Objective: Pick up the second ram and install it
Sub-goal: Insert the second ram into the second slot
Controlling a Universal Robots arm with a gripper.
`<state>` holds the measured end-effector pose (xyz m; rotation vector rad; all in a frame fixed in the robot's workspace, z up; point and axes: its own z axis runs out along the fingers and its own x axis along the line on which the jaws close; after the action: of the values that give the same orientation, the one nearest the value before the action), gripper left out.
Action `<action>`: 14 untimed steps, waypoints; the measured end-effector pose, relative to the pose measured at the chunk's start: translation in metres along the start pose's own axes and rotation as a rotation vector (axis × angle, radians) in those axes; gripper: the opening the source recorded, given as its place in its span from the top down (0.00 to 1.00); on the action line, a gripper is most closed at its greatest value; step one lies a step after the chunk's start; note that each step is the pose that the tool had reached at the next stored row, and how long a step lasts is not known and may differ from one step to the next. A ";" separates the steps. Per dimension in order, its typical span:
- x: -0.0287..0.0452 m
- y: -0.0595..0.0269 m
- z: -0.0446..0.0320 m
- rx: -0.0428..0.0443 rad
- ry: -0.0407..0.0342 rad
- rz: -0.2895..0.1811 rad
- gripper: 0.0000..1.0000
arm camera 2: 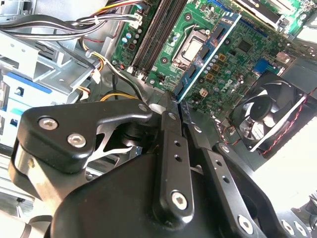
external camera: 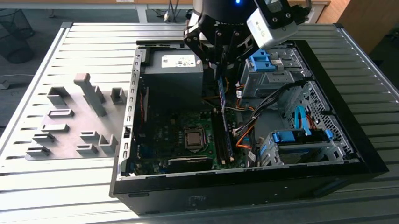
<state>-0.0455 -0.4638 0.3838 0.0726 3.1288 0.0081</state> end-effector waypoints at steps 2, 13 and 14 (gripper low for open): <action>0.0000 0.0000 0.0007 0.0004 -0.0001 0.000 0.86; 0.0001 -0.0011 0.0132 0.0004 0.0007 -0.052 0.86; 0.0001 -0.0012 0.0152 0.0003 0.0014 -0.058 0.86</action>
<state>-0.0455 -0.4649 0.3686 -0.0180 3.1309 0.0071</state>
